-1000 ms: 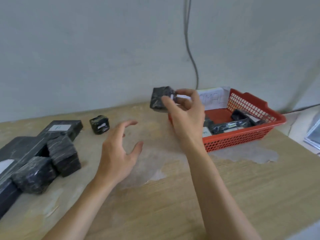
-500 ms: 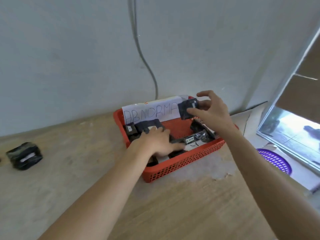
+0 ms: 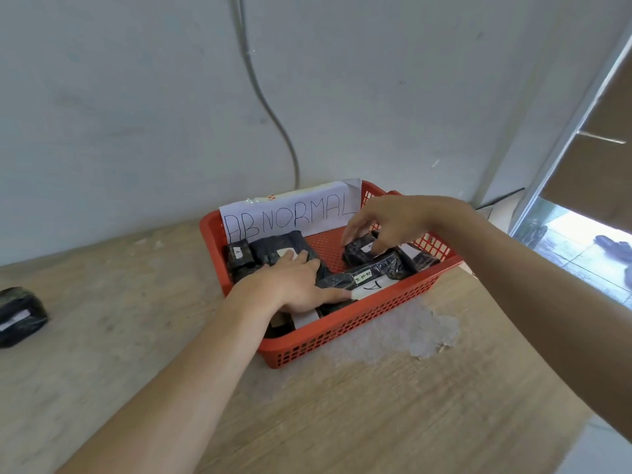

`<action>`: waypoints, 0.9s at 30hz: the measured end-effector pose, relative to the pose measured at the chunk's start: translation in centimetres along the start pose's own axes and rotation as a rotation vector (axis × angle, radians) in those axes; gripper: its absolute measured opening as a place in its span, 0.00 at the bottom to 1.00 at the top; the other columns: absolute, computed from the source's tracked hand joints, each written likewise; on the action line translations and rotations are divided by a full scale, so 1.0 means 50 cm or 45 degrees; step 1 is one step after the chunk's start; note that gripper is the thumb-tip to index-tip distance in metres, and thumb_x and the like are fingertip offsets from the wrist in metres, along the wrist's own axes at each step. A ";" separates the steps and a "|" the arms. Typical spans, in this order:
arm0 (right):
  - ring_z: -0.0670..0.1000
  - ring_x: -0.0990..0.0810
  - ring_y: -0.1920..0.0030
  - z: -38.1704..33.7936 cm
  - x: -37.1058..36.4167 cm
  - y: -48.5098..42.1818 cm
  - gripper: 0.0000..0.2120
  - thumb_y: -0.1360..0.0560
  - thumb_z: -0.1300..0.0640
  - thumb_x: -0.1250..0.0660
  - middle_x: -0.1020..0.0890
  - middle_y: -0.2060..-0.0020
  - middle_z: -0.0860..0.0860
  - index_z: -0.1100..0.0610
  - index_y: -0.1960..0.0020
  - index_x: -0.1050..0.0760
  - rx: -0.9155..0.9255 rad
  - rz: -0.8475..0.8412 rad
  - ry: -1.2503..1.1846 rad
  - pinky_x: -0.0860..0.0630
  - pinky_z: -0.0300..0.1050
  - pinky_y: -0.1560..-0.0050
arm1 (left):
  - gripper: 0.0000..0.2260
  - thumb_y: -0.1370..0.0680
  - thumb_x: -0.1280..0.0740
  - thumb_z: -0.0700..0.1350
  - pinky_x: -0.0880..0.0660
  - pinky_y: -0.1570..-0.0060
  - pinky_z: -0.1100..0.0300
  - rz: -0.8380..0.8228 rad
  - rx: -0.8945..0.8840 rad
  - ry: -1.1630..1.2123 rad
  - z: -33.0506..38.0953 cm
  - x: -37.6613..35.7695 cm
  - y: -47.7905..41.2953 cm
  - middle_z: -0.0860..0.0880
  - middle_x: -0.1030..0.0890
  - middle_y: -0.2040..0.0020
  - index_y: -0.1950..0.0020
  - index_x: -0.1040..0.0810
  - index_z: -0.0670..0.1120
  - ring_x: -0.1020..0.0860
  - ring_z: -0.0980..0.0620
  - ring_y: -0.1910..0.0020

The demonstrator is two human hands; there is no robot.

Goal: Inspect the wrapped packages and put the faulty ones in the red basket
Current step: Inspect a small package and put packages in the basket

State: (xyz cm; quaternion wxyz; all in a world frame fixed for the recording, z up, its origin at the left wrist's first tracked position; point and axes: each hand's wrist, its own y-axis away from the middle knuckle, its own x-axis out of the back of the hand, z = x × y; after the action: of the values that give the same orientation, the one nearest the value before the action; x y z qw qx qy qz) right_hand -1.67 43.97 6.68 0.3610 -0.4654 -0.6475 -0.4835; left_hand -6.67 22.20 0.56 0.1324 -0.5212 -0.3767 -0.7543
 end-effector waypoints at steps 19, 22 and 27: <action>0.54 0.16 0.55 0.040 -0.024 -0.059 0.09 0.19 0.64 0.31 0.13 0.54 0.55 0.53 0.44 0.15 -0.180 0.898 -0.202 0.21 0.46 0.54 | 0.47 0.22 0.44 0.75 0.55 0.16 0.36 0.010 -0.004 0.035 0.000 -0.003 0.004 0.49 0.58 0.12 0.12 0.54 0.50 0.61 0.45 0.14; 0.60 0.17 0.53 0.055 -0.046 -0.090 0.10 0.19 0.62 0.34 0.14 0.48 0.60 0.56 0.43 0.15 -0.262 0.682 0.152 0.20 0.52 0.52 | 0.46 0.22 0.44 0.75 0.55 0.17 0.36 0.009 -0.003 0.030 0.002 -0.003 0.005 0.49 0.58 0.12 0.12 0.54 0.50 0.60 0.45 0.14; 0.60 0.18 0.55 0.044 -0.028 -0.092 0.11 0.22 0.53 0.27 0.17 0.55 0.57 0.62 0.46 0.17 -0.298 0.494 0.471 0.24 0.50 0.59 | 0.46 0.21 0.44 0.75 0.55 0.17 0.36 0.006 -0.002 0.050 0.000 -0.004 0.003 0.49 0.58 0.12 0.12 0.54 0.50 0.61 0.45 0.14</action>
State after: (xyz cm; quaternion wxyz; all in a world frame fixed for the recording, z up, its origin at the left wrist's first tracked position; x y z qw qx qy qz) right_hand -5.66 45.30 3.47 0.5026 -0.5229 -0.4095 -0.5535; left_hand -6.50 22.08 0.44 0.1413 -0.5071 -0.3723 -0.7644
